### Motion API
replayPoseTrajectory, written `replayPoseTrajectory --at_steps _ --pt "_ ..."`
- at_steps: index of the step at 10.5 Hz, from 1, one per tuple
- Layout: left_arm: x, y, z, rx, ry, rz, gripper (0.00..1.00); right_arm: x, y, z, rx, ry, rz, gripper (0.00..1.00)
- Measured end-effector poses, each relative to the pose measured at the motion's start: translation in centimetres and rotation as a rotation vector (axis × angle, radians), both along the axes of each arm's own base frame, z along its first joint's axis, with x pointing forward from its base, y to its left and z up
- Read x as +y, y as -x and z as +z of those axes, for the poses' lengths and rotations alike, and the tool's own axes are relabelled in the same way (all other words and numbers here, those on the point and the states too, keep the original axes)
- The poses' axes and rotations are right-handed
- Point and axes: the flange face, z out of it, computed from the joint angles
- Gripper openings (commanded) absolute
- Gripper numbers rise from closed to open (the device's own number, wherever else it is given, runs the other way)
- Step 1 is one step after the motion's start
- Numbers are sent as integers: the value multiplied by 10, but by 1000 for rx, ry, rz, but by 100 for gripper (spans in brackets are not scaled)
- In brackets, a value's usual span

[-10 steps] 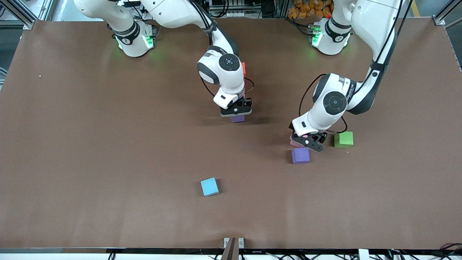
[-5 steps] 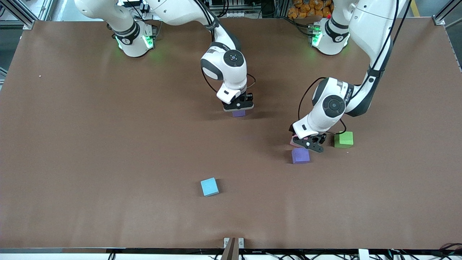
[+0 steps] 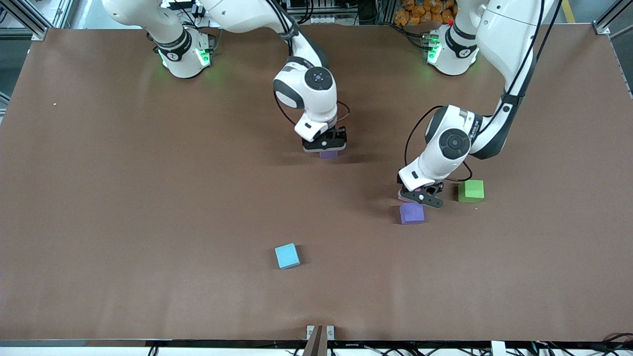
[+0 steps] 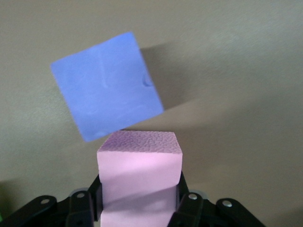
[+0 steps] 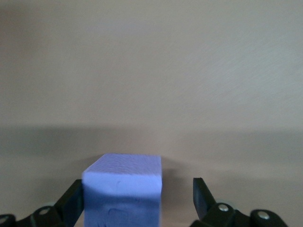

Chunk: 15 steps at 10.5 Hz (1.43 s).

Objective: Arrange blocks into number 1
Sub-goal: 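Release the purple cube with the right gripper while the left gripper grasps pink, then place the pink cube beside the purple cube while the right gripper withdraws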

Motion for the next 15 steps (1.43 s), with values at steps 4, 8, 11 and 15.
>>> replayPoseTrajectory --at_steps 4,8,11,15 --pt "-62 21 23 -21 41 106 0 -138 -75 88 6 1 -216 100" --pt "-115 35 43 -48 77 181 0 -227 -118 159 -32 -14 -267 100" --pt "-161 39 68 -87 127 198 0 -301 -143 194 -43 -8 -318 100" --pt "-219 35 83 -111 197 241 0 -359 -163 232 -87 -23 -393 100"
